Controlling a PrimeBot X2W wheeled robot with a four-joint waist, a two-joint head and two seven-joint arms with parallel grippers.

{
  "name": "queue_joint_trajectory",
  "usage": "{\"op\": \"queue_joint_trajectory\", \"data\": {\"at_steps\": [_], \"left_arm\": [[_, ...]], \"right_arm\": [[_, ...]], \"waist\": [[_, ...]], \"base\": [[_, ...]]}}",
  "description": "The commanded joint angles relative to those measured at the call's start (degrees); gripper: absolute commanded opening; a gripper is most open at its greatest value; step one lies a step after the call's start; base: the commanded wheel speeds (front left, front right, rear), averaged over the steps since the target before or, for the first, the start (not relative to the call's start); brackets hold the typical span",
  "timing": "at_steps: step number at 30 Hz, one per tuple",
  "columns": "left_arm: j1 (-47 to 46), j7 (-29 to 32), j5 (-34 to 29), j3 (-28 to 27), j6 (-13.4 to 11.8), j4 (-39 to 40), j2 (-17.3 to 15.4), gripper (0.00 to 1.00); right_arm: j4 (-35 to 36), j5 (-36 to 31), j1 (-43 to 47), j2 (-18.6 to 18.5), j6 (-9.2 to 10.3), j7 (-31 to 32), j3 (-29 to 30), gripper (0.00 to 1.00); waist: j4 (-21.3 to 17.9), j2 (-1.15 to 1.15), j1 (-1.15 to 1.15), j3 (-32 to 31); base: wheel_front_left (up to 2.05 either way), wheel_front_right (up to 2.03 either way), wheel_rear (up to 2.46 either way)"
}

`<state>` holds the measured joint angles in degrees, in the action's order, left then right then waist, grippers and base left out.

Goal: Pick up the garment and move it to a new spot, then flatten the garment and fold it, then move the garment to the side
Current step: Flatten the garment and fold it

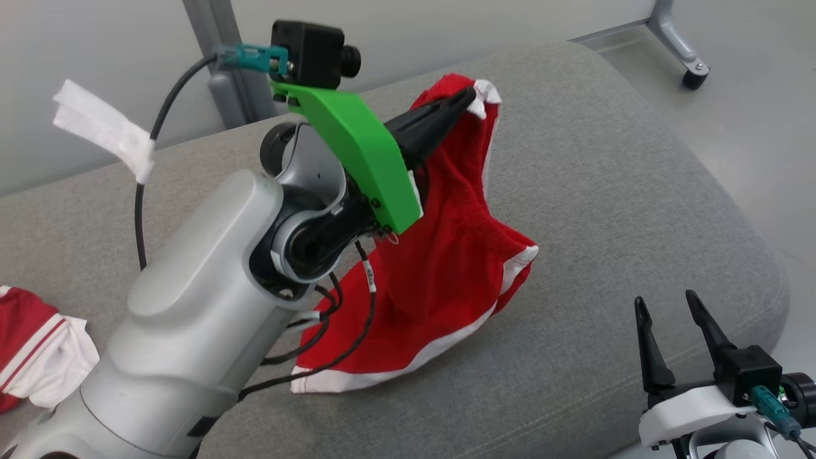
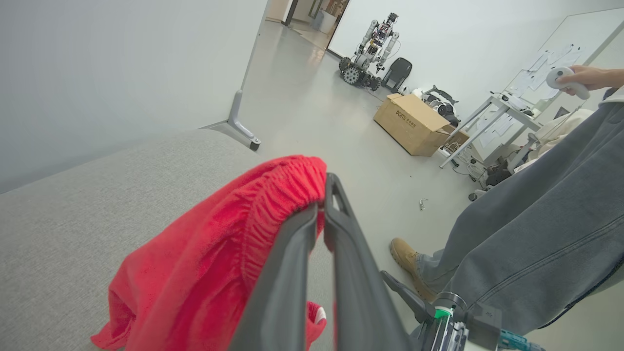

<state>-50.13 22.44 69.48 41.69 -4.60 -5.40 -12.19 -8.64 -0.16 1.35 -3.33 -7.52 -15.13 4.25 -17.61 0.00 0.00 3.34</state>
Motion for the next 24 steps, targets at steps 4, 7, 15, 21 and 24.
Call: {"op": "queue_joint_trajectory", "data": {"at_steps": [4, 7, 15, 21, 24], "left_arm": [[-4.85, 1.32, 1.24, -1.38, -0.31, -2.37, 1.77, 0.0], [-7.2, 1.65, 1.76, -2.04, -0.2, -3.34, 2.9, 0.0], [-1.33, 3.83, 2.83, -2.29, -1.74, -2.43, -2.82, 0.0], [12.33, 6.63, 4.96, -1.62, -3.53, -0.97, -12.96, 0.0], [18.83, 6.33, 6.5, -2.45, -4.1, -1.08, -17.2, 0.0]], "right_arm": [[-0.26, 0.42, -1.22, 0.16, 0.06, -0.04, -0.07, 1.0], [-0.24, 0.68, -1.26, 0.24, 0.06, -0.04, 0.25, 1.0], [-0.54, 0.67, 0.82, 0.38, 0.06, -0.03, 1.54, 1.0], [-0.82, 0.76, 1.3, 0.38, 0.06, -0.03, 0.78, 1.0], [-0.8, 0.38, 1.07, 0.38, 0.06, -0.03, 0.44, 1.0]], "waist": [[-2.5, 0.0, 0.0, -0.09], [-3.23, 0.0, 0.0, 0.03], [-2.25, 0.0, 0.0, 0.41], [0.31, 0.0, 0.0, 0.72], [2.12, 0.0, 0.0, 1.07]], "base": [[0.0, 0.0, 0.0], [0.0, 0.0, 0.0], [0.0, 0.0, 0.0], [0.0, 0.0, 0.0], [0.0, 0.0, 0.0]]}}
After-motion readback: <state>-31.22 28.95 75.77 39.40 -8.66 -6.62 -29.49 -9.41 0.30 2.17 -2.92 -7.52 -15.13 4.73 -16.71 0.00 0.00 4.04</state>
